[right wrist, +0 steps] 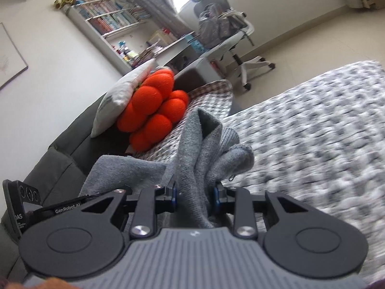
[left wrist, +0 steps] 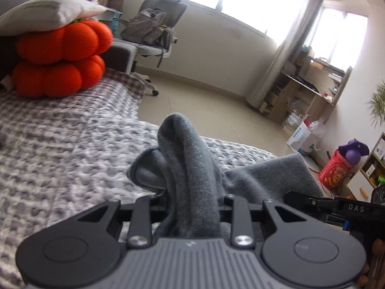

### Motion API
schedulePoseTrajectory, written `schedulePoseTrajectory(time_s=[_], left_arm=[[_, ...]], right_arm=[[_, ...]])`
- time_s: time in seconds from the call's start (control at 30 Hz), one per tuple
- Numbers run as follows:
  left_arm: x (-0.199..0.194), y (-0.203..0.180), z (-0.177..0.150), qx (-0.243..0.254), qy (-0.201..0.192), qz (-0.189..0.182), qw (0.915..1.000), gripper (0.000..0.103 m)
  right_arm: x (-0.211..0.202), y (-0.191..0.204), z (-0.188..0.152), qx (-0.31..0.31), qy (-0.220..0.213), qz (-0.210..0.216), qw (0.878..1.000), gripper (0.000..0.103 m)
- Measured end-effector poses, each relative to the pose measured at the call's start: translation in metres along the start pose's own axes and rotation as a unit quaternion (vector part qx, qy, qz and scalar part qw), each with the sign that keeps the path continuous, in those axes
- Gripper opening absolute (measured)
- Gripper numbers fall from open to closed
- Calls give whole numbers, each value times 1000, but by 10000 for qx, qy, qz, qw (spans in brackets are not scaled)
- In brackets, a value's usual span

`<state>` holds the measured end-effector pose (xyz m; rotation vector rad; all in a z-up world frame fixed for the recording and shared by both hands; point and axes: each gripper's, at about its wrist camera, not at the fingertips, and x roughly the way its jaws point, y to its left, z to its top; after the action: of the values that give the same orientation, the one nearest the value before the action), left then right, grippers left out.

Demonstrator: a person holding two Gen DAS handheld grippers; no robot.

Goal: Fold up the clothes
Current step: 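Lift the folded grey sweater off the bed with both grippers, then carry the sweater to the clothes stack and open both grippers onto it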

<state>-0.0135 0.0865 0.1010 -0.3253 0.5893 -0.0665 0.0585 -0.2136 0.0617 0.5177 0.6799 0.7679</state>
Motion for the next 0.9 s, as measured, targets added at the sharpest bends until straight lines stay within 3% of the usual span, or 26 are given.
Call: schedulePoseTrajectory(time_s=[0.33,0.6,0.73,0.9], left_arm=[[-57,56,8,-68,-270,634,9976,29],[-132,138,62,-270,-931,1249,9874,29],[-168,195,99,-441,-1267,1710,9761,29],[-188,272,133,-697,-1706,2355,9542,29]], right_arm=[[61,58,-13,-270,524,409,9974,30],[144,132,-10,-389,875,1138,9889,30],[202,175,-11,-195,965,1626,9818,30],[278,229,-20,26,1148,2054,9719,30]])
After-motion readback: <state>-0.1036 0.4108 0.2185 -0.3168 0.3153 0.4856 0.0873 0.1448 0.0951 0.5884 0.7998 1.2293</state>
